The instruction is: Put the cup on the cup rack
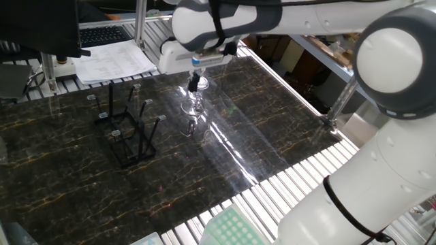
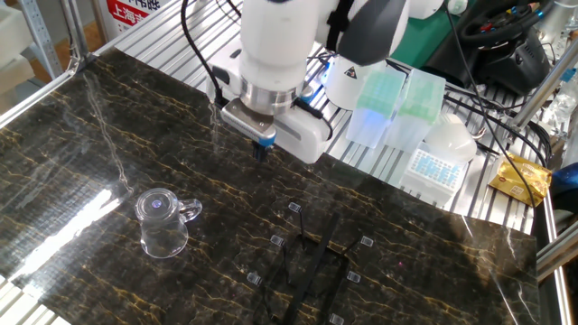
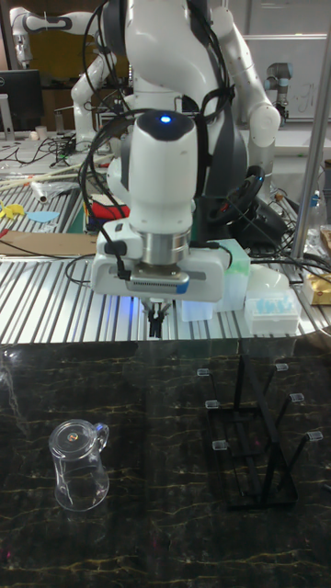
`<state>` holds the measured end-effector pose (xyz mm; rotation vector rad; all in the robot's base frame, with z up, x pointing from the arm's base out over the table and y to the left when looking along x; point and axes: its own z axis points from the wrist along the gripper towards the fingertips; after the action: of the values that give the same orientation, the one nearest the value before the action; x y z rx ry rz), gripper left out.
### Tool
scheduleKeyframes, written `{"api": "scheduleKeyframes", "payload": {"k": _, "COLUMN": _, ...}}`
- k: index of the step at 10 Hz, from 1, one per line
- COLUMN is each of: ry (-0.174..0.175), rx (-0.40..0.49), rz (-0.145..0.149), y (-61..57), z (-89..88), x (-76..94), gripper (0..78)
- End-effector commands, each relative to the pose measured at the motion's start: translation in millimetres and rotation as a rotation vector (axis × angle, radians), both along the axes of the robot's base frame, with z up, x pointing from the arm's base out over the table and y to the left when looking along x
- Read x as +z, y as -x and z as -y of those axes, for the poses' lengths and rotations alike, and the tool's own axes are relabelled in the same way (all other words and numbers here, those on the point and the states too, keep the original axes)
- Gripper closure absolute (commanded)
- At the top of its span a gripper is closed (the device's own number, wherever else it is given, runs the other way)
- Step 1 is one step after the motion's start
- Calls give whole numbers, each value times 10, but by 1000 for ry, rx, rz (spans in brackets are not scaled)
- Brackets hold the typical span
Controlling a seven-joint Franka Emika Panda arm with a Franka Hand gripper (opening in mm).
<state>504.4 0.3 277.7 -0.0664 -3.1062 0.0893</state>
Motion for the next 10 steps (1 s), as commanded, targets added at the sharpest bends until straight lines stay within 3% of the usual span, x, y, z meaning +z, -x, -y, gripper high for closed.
{"api": "scheduleKeyframes", "payload": {"k": 1, "ry": 11, "rx": -8, "rz": 4, "y": -100, "z": 183, "x": -197, "gripper": 776}}
{"api": "scheduleKeyframes", "payload": {"k": 9, "ry": 1, "rx": -35, "rz": -5, "y": -323, "z": 355, "x": -556, "gripper": 776}}
{"api": "scheduleKeyframes", "payload": {"k": 10, "ry": 1, "rx": -49, "rz": 0, "y": -355, "z": 366, "x": -687, "gripper": 776}}
